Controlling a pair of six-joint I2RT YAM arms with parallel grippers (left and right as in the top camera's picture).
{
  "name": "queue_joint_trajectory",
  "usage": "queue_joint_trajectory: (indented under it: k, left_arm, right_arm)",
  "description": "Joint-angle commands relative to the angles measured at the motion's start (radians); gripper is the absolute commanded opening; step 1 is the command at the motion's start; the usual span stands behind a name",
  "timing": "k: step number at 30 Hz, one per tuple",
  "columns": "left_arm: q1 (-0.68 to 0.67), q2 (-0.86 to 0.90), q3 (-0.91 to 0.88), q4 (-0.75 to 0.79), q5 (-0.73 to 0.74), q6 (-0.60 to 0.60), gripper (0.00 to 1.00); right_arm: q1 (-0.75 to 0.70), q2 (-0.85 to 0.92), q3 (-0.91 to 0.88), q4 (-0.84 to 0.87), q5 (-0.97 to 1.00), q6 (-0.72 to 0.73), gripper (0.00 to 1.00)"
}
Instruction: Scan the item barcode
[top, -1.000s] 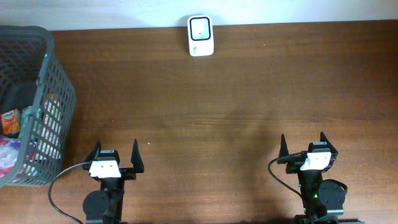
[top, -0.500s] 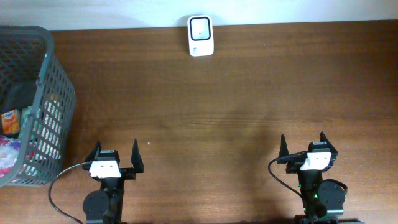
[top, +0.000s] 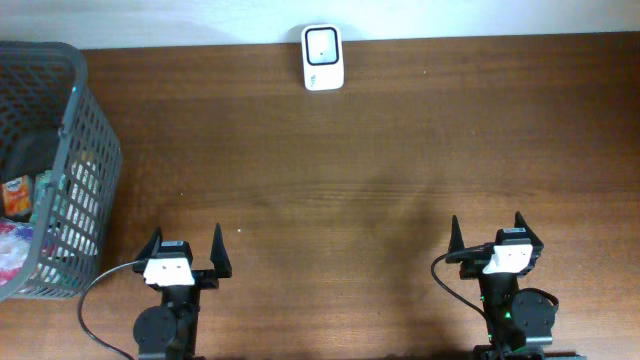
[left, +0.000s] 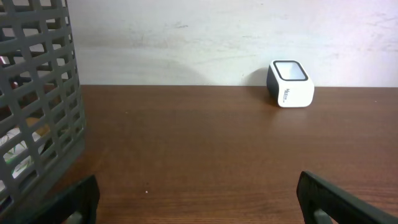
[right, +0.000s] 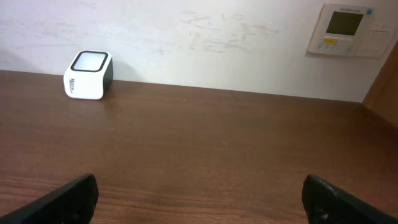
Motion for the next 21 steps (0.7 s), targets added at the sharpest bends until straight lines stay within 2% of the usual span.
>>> queue_joint_trajectory:
  k: [1, 12, 15, 18, 21]
  left_arm:
    - [0.005, -0.008, -0.002, -0.006, 0.018, 0.015, 0.99]
    - [0.005, -0.008, -0.002, -0.005, 0.019, 0.015, 0.99]
    - [0.005, -0.008, -0.002, 0.166, 0.084, 0.014, 0.99]
    - [0.005, -0.008, -0.002, 0.512, 0.212, -0.005, 0.99]
    - [0.005, -0.008, 0.005, 0.647, 0.233, -0.093, 0.99]
  right_arm:
    - [0.006, -0.010, -0.007, -0.005, 0.012, -0.007, 0.98]
    - [0.006, -0.010, -0.007, -0.005, 0.012, -0.007, 0.98]
    - [0.006, -0.010, -0.007, -0.005, 0.012, -0.007, 0.98]
    - [0.006, -0.010, -0.007, -0.005, 0.012, -0.007, 0.98]
    - [0.006, -0.010, -0.007, -0.005, 0.012, -0.007, 0.98]
